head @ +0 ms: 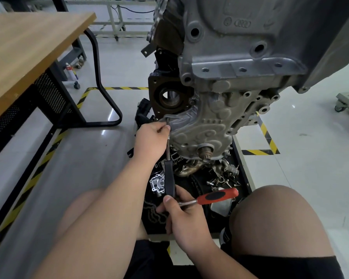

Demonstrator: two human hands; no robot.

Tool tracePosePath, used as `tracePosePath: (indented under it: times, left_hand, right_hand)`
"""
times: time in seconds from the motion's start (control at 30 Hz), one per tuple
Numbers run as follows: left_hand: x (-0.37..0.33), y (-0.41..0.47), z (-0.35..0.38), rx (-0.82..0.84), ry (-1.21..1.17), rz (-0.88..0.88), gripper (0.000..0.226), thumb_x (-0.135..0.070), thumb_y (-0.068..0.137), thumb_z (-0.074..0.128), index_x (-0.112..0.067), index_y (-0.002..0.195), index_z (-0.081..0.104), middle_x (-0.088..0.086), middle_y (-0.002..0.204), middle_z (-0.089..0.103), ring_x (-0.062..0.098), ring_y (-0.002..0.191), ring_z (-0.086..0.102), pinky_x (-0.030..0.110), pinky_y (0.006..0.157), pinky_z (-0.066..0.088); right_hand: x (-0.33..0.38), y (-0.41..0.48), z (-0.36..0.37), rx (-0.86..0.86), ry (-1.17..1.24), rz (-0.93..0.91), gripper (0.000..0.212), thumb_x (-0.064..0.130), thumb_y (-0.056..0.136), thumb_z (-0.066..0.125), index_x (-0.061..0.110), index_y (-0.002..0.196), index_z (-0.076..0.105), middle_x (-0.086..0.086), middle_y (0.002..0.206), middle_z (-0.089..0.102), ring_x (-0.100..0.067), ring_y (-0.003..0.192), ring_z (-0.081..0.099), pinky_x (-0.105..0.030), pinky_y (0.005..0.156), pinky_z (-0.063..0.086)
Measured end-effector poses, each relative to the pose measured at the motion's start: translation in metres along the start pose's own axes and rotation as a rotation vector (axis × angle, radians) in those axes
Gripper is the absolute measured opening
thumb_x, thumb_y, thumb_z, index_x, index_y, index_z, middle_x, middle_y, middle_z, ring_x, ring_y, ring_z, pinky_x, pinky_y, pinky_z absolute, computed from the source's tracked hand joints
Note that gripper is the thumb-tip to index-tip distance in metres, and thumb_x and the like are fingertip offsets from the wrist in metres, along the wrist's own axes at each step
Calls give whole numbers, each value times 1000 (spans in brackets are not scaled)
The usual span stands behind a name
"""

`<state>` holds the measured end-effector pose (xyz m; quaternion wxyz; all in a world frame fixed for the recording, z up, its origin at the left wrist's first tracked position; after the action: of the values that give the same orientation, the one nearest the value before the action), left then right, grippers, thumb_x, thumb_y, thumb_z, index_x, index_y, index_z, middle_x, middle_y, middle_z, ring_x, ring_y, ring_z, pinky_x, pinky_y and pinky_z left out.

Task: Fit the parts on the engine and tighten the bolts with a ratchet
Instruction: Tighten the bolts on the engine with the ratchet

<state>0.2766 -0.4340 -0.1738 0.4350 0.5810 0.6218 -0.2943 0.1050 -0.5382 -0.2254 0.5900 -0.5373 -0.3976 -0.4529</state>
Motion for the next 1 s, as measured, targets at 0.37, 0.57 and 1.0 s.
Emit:
tracePosePath:
  times: [0.37,0.57,1.0]
  left_hand:
    - [13,-16,-11,86,-34,-83,22,-27,95,57,-24,112,71,-19,89,69,2,86,64,9,73,42]
    - [49,-73,-1,401,-118,-352,40,-56,85,57,-21,65,63,-12,39,39,8,32,33,20,40,25]
    - [37,-88,26,524,-419,-372,33,-44,92,58,-27,71,76,-4,46,55,8,38,49,14,39,35]
  right_hand:
    - [10,7,-3,-65,27,1,14,12,97,51,8,94,64,0,63,63,-14,40,41,-21,41,34]
    - [1,8,9,-128,202,17,20,11,98,47,9,89,65,-5,62,59,-15,40,42,-28,46,38]
    - [-12,4,47,108,1150,429,42,45,96,47,13,79,68,6,50,38,-7,31,27,-20,37,32]
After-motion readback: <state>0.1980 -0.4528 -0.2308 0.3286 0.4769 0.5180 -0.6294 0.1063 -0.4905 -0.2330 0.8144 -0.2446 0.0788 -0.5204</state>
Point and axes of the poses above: each hand's wrist, its own y-axis towards the middle knuckle, its own z-axis out of the palm, x = y × z, the point moved 9 cm from there along y, towards the middle knuckle
